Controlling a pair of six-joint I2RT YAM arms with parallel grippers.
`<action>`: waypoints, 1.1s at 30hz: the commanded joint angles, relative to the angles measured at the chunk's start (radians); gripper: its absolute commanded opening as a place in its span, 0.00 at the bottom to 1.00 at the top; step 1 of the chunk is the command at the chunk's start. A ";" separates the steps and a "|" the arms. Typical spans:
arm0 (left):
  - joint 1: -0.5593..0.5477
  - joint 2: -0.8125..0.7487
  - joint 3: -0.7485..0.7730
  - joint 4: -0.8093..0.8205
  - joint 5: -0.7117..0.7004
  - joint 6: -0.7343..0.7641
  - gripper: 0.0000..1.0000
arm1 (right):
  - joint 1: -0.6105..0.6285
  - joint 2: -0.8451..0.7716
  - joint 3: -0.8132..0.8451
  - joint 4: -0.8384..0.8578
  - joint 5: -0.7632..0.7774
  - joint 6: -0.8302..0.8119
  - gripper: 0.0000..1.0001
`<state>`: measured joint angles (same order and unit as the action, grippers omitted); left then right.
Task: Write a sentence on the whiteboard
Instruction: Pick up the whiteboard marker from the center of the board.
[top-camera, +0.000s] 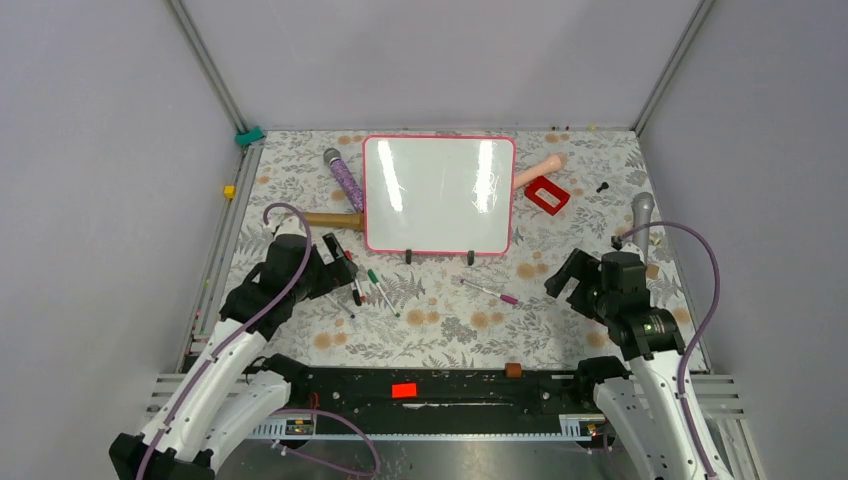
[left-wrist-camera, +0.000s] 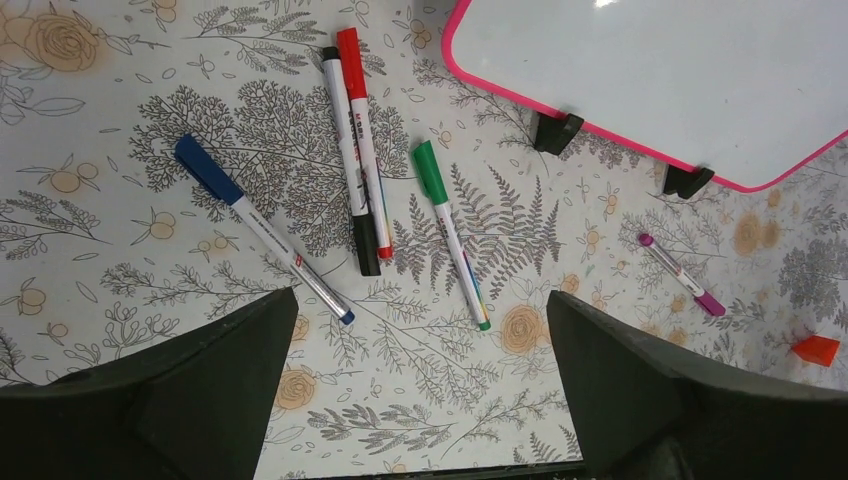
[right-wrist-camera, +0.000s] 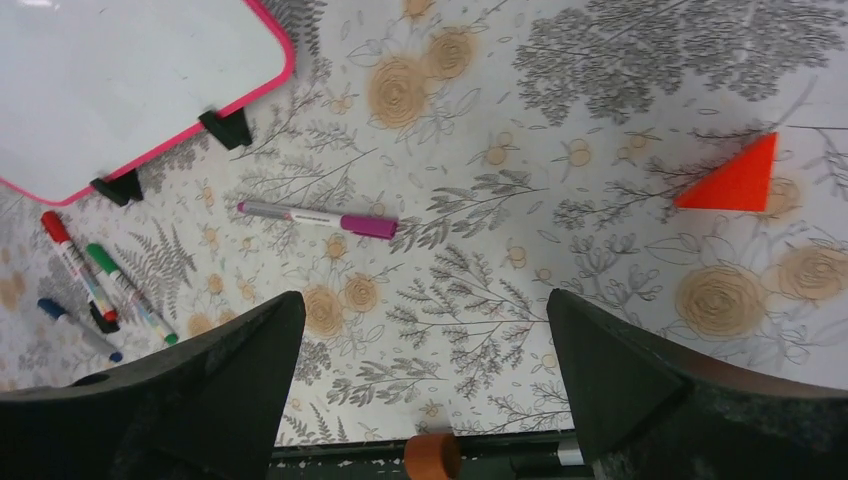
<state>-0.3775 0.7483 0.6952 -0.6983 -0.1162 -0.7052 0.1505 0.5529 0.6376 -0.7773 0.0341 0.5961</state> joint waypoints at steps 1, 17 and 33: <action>-0.002 -0.069 0.036 0.004 0.017 0.074 0.99 | 0.004 0.025 0.020 0.102 -0.206 -0.097 0.97; -0.001 -0.175 0.056 0.071 0.094 0.335 0.98 | 0.707 0.578 0.189 0.449 0.146 -0.106 0.88; -0.001 -0.217 0.030 0.044 -0.109 0.250 0.95 | 0.982 1.187 0.739 0.386 0.314 -0.163 0.80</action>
<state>-0.3786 0.5095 0.7250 -0.6800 -0.1528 -0.4282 1.1374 1.7123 1.3144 -0.3325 0.2798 0.4824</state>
